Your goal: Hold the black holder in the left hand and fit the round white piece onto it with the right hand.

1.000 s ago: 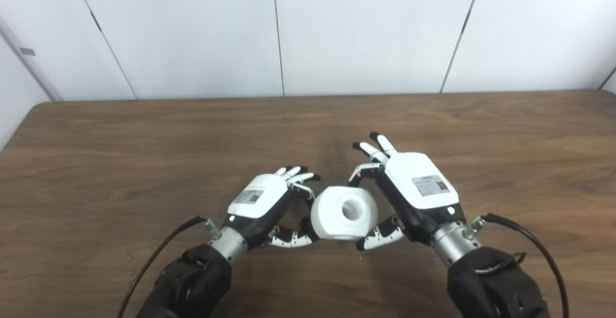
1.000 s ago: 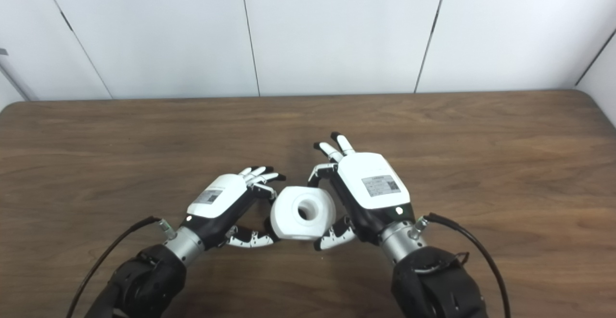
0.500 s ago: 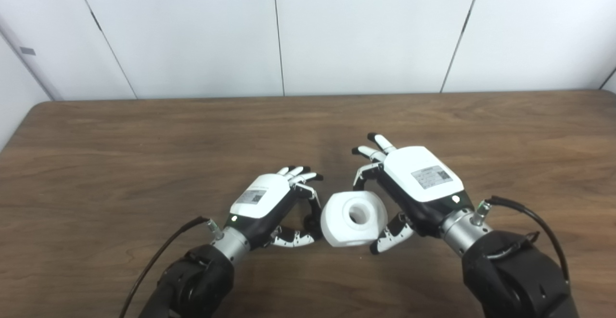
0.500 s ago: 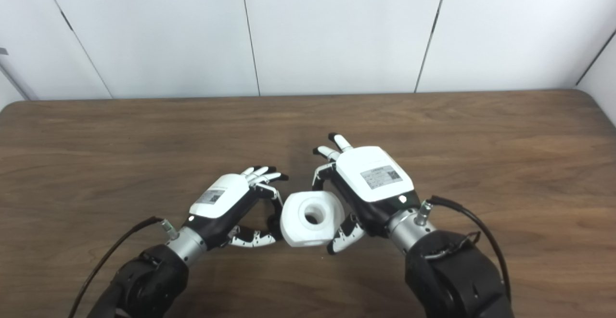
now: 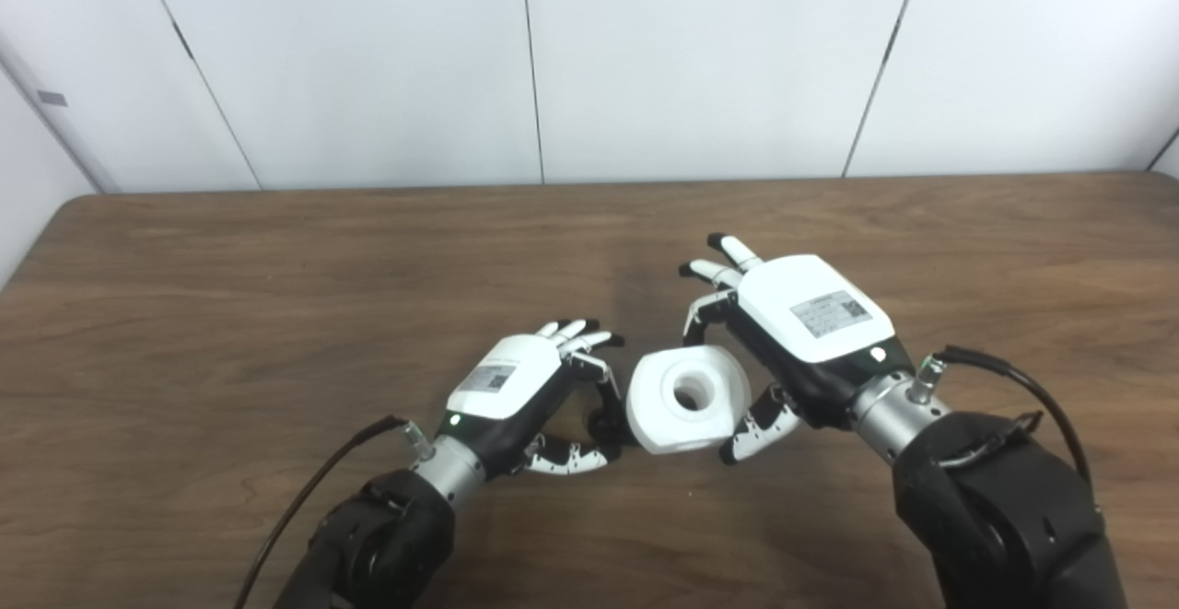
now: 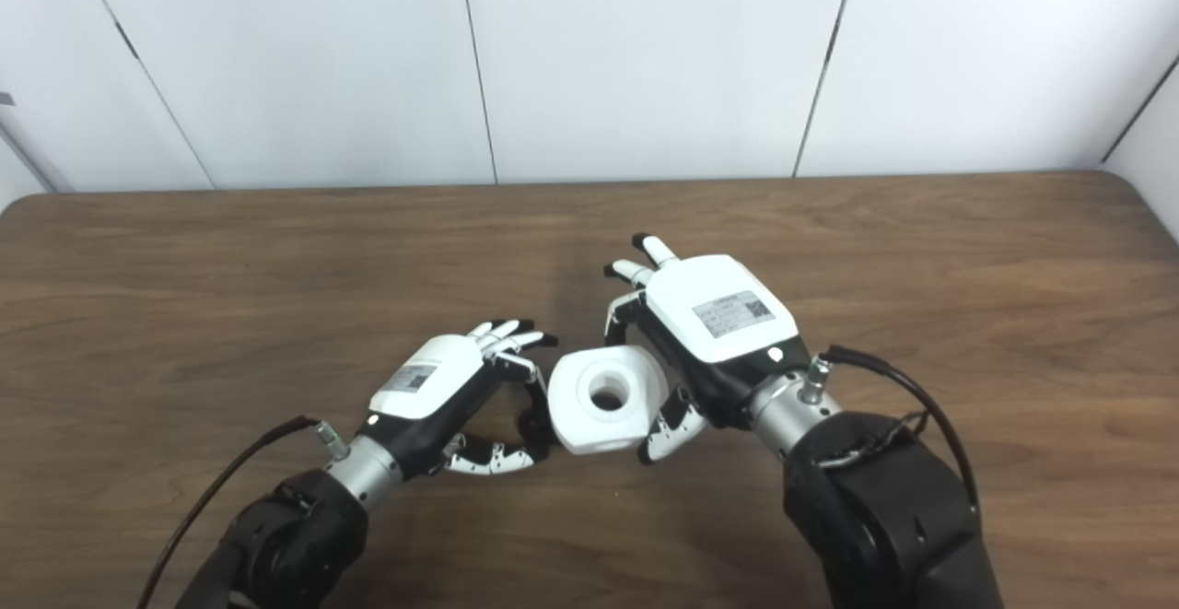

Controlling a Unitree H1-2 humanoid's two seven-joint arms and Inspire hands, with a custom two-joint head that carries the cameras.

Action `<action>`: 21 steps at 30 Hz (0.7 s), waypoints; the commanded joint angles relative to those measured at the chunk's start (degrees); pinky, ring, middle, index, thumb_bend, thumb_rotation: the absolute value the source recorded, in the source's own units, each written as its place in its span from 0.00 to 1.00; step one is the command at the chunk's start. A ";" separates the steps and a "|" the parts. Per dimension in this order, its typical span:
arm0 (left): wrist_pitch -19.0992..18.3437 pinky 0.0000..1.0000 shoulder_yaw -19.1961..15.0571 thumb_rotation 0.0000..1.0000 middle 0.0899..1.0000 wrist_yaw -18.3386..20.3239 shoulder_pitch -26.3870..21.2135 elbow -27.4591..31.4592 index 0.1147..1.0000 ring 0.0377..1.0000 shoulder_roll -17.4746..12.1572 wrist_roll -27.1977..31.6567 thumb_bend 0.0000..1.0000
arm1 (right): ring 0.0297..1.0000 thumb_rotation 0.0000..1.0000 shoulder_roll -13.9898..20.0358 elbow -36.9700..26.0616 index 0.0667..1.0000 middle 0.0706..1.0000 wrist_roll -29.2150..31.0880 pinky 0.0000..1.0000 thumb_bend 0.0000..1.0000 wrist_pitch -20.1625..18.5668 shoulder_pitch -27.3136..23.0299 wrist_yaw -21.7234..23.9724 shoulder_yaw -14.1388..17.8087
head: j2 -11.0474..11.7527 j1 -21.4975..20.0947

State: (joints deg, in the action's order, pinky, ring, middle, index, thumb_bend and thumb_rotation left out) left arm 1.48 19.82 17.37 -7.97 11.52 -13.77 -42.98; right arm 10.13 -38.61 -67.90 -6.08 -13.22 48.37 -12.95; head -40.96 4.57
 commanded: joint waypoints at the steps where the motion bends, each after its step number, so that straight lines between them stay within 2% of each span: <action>1: 1.11 1.00 -0.03 0.05 0.90 -1.90 -1.62 0.40 0.41 0.97 0.33 -0.31 0.52 | 1.00 0.14 -0.64 -0.88 0.44 0.90 0.48 0.82 0.52 1.07 -2.25 -2.38 0.61 | 0.05 0.13; 16: 0.78 1.00 0.49 0.05 0.89 -2.38 -1.72 0.22 0.41 0.97 0.96 -0.67 0.52 | 1.00 0.14 -0.47 0.12 0.44 0.90 0.55 0.76 0.52 2.37 -2.73 -2.98 0.71 | 0.02 0.69; 21: 0.80 1.00 0.52 0.05 0.90 -2.56 -1.68 0.20 0.41 0.97 1.15 -0.74 0.52 | 0.98 0.14 -1.03 2.46 0.44 0.89 -0.08 0.73 0.52 3.15 -2.28 -4.78 0.12 | -0.05 1.01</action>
State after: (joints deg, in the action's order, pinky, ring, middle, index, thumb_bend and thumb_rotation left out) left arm 1.45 20.36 16.35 -8.02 10.91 -12.83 -43.33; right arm 9.57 -35.62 -67.73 -3.90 -13.67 45.71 -12.84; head -40.96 5.54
